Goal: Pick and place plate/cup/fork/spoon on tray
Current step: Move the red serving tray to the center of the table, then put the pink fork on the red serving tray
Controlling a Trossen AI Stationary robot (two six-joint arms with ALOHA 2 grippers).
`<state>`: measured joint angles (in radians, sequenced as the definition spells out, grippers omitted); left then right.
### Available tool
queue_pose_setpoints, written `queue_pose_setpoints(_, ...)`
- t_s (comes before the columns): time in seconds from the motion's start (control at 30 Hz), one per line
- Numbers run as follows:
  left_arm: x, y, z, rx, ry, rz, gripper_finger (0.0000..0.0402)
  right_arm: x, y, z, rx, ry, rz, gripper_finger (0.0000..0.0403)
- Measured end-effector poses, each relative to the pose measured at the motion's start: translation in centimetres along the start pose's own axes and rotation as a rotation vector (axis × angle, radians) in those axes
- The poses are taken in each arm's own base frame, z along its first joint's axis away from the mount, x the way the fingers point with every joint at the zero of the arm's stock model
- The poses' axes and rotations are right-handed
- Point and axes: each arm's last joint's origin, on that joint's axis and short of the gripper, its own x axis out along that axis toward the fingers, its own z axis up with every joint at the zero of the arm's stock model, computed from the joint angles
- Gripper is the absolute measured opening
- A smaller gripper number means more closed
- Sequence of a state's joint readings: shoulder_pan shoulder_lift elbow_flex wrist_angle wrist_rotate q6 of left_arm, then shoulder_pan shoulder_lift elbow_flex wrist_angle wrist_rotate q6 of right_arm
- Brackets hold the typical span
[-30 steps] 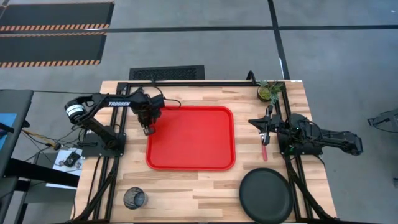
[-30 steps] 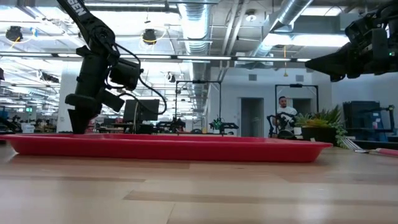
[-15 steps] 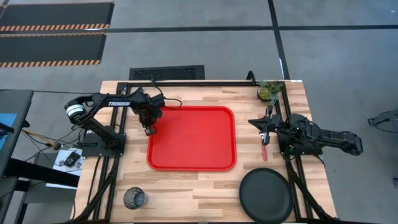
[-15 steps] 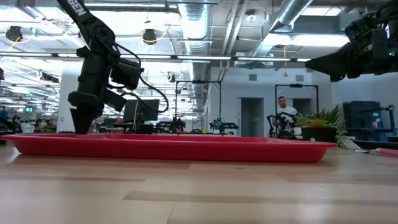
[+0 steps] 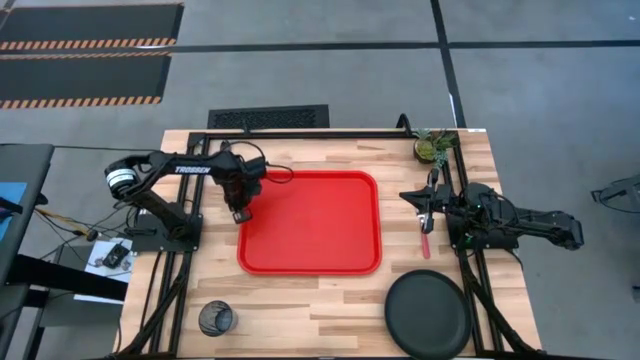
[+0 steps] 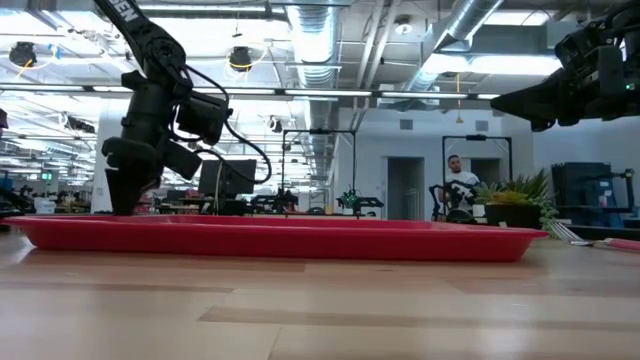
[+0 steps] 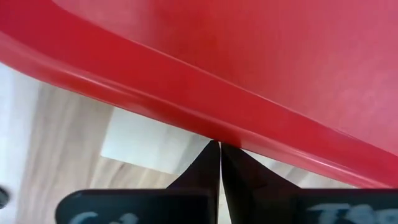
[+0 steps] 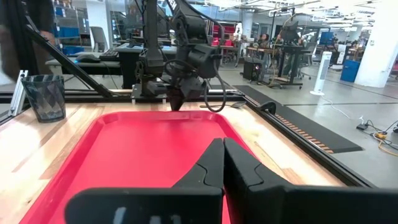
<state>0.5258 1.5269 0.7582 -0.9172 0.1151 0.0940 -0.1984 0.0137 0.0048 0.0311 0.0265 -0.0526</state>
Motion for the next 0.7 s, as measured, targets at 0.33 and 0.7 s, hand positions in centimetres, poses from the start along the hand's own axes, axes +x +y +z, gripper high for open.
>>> queue_pose_setpoints(0.33,0.04,-0.36,-0.04,-0.003,0.004,-0.044,0.0,0.0,0.0,0.0,0.0,0.0,0.0,0.0016)
queue_pose_setpoints(0.7,0.04,-0.47,-0.44,-0.01,0.038,-0.072,0.0,0.0,0.0,-0.01,0.0,0.0,0.0,0.0016)
